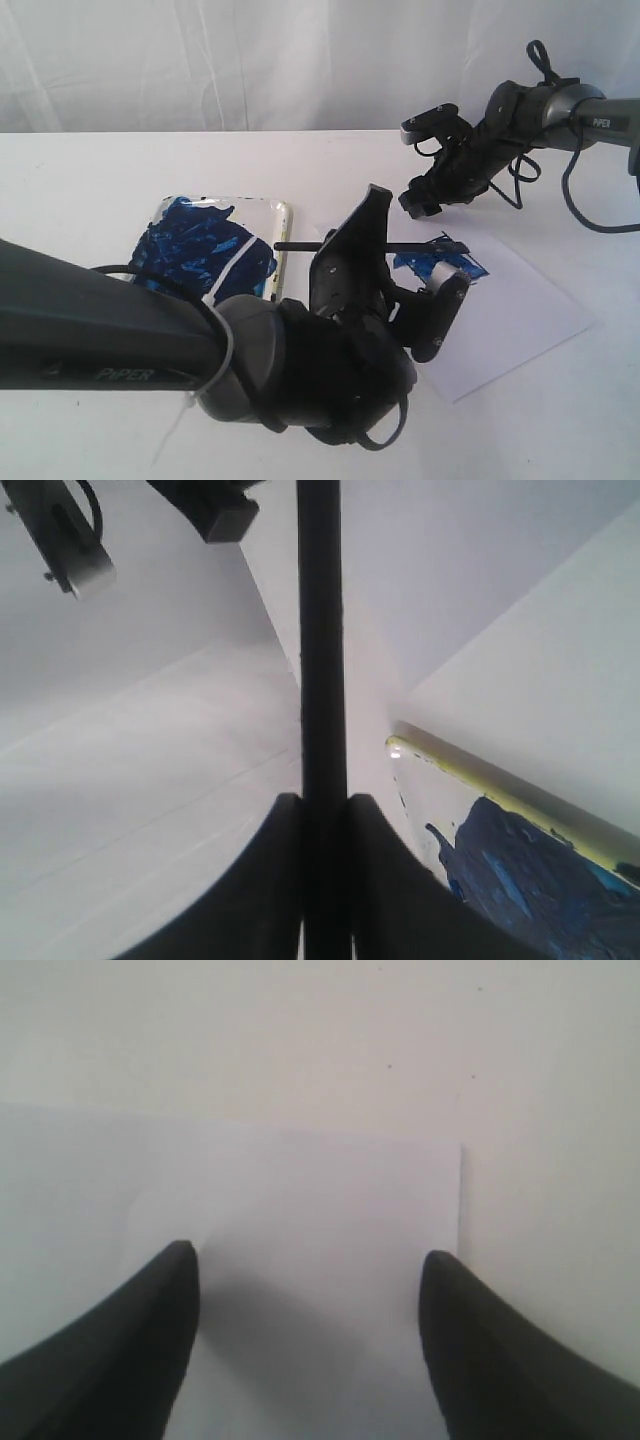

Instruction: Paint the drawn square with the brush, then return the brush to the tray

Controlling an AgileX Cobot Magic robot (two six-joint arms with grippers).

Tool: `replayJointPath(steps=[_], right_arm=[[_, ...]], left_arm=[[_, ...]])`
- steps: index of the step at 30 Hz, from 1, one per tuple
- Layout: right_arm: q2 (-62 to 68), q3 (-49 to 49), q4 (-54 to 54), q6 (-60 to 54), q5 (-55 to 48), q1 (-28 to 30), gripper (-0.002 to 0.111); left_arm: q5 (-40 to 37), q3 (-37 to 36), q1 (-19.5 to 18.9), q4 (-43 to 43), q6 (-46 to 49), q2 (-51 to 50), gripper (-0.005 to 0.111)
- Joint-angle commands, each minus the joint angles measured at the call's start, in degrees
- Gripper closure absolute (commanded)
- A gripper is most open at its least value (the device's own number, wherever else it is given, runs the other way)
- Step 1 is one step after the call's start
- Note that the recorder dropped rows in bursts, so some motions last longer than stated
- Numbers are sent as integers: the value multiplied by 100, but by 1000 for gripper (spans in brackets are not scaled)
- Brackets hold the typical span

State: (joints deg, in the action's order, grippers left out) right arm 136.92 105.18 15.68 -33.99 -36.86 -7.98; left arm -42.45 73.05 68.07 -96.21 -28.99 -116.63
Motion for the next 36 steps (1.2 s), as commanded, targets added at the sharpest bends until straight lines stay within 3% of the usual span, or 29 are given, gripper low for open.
replayJointPath(steps=[1,25,36], right_arm=[[246,-122,-389,-91,-268,4,48],[246,-122,-389,-91,-268,4,48],[246,-122,-389,-91,-268,4,48]], left_arm=[[62,-43,59,-135,-105,64,107],[155,-43,59,213,-105,54,107],[537,-43,-252,271,-76,54,107]])
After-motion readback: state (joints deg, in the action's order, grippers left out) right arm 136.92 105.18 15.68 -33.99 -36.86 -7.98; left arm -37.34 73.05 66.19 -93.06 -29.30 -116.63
